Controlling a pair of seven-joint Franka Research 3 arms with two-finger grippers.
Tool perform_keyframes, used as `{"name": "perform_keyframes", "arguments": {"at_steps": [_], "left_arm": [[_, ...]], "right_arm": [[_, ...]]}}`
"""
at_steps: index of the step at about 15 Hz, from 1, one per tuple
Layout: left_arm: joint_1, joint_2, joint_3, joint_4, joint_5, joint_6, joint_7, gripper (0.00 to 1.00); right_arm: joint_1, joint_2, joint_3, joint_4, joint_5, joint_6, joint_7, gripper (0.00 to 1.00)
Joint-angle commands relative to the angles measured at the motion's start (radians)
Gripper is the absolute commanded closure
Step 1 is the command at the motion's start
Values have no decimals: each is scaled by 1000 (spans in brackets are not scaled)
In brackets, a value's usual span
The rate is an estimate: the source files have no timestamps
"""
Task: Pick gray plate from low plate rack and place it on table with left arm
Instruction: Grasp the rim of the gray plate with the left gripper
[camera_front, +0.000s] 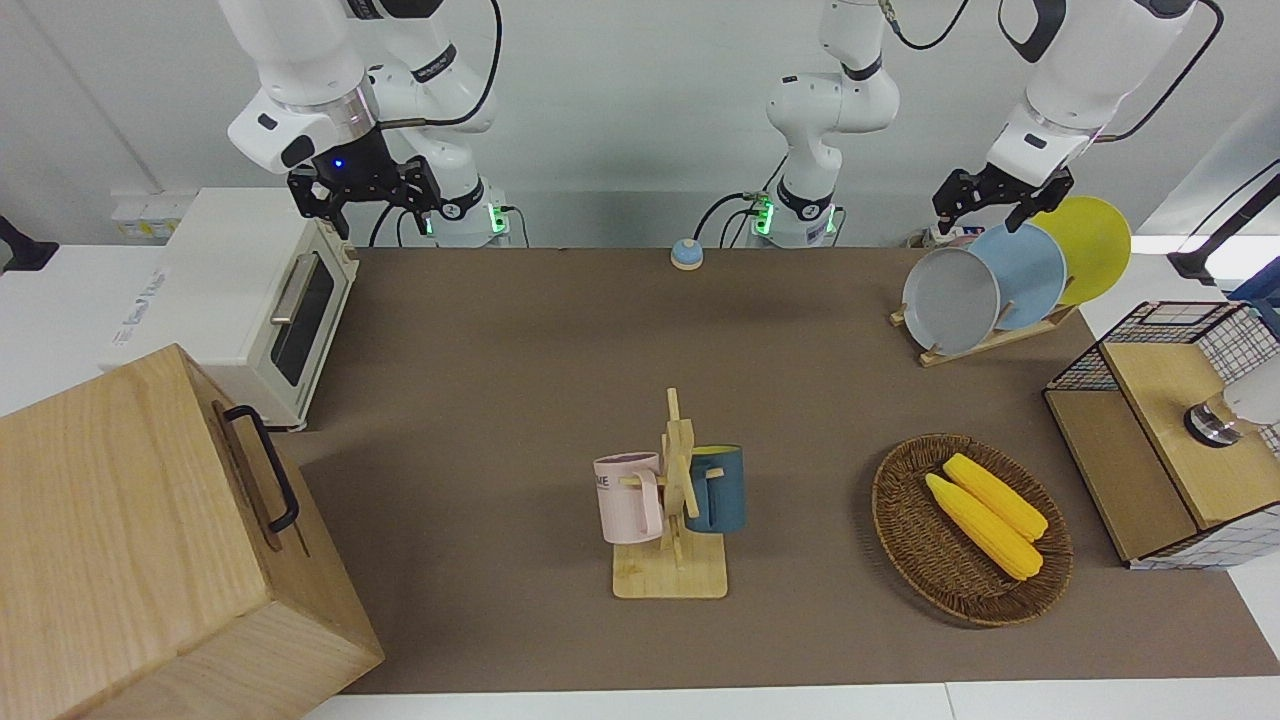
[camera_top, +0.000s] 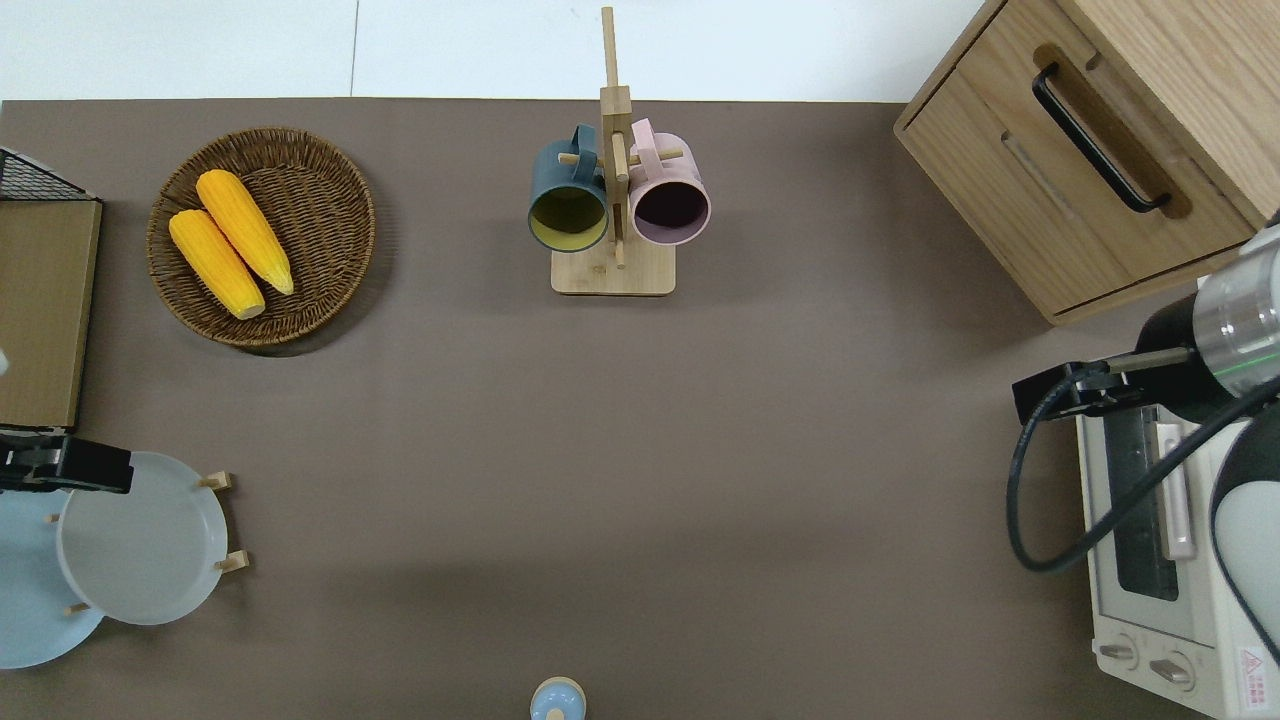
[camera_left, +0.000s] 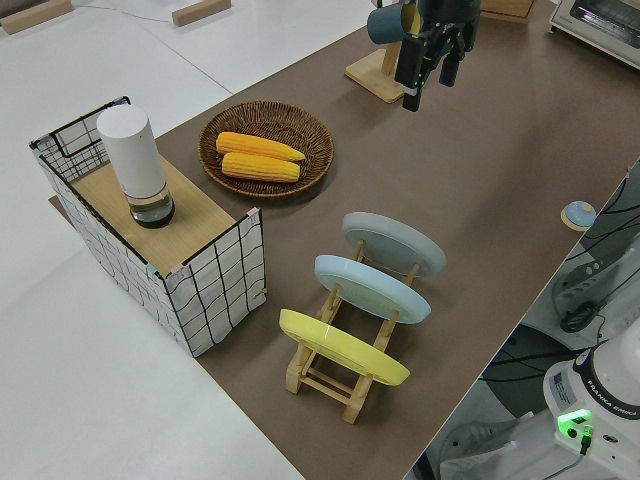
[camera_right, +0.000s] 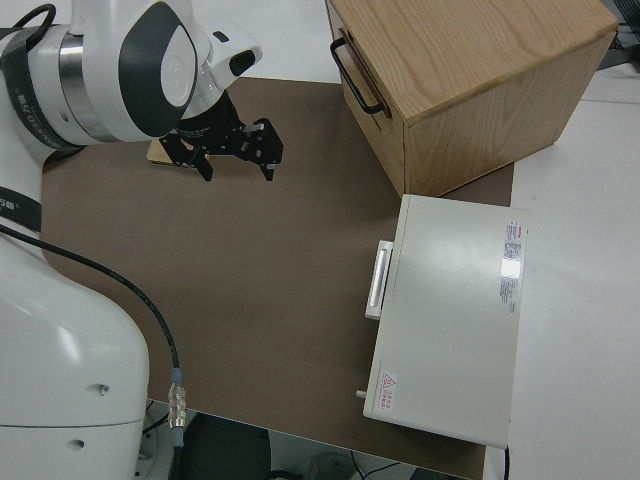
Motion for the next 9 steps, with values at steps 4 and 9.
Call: {"name": "perform_keyframes", "arguments": {"at_steps": [4,9], "left_arm": [[68,-111,-4,-214,72,161,-16,5],[126,-131,-4,-318,74,284,-16,5]], "right_arm": [[-25,-2,22,7,-6,-14,12,17],[-25,-4,22,7,-6,-12,12,17]]}}
